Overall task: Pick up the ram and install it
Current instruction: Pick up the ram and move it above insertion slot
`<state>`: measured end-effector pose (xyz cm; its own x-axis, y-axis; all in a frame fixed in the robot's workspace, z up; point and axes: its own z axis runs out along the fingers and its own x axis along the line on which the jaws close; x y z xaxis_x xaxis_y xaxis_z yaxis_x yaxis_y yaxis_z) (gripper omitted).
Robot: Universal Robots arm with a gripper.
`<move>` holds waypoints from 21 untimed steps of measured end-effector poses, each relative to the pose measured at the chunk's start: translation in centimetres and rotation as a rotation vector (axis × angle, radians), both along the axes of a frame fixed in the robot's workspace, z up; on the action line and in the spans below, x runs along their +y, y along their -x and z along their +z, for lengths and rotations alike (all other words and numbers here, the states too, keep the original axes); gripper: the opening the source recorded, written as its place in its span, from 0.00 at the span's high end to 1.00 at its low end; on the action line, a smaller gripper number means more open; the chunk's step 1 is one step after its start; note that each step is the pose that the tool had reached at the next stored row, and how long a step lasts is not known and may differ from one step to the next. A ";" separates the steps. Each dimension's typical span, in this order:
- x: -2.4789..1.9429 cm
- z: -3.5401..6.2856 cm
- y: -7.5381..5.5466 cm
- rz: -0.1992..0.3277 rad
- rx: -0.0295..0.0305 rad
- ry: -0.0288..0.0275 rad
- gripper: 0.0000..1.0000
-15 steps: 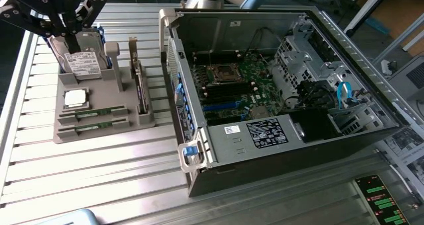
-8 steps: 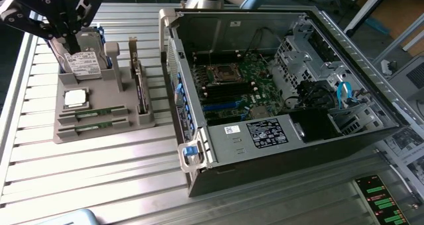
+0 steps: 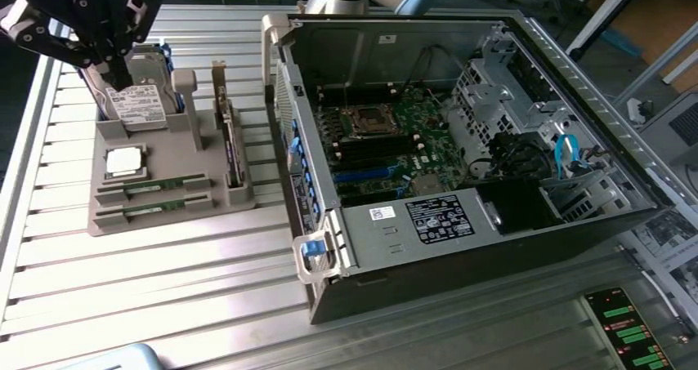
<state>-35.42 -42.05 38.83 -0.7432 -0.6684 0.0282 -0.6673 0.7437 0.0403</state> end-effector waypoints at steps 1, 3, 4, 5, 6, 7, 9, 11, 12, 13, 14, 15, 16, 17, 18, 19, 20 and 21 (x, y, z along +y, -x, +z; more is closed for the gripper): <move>0.00 0.00 0.0 0.026 0.0000 0.0000 0.89; 0.00 0.00 0.0 0.090 0.0000 0.0000 0.89; 0.00 -0.01 0.0 0.113 0.0000 0.0000 0.89; 0.00 -0.01 0.0 0.132 0.0000 0.0000 0.89; 0.00 -0.01 0.0 0.151 0.0000 0.0000 0.89; 0.00 -0.01 0.0 0.168 0.0000 0.0000 0.89; 0.00 -0.02 0.0 0.205 0.0000 0.0000 0.89; 0.00 -0.02 0.0 0.241 0.0000 0.0000 0.89; 0.00 -0.02 0.0 0.261 0.0000 0.0000 0.89; 0.00 -0.02 0.0 0.298 0.0000 0.0000 0.89; 0.00 -0.03 0.0 0.316 0.0000 0.0000 0.89; 0.00 -0.03 0.0 0.335 0.0000 0.0000 0.89; 0.00 -0.03 0.0 0.356 0.0000 0.0000 0.89; 0.00 -0.03 0.0 0.375 0.0000 0.0000 0.89; 0.00 -0.04 0.0 0.394 0.0000 0.0000 0.89; 0.00 -0.04 0.0 0.411 0.0000 0.0000 0.89; 0.00 -0.04 0.0 0.434 0.0000 0.0000 0.89; 0.00 -0.04 0.0 0.452 0.0000 0.0000 0.89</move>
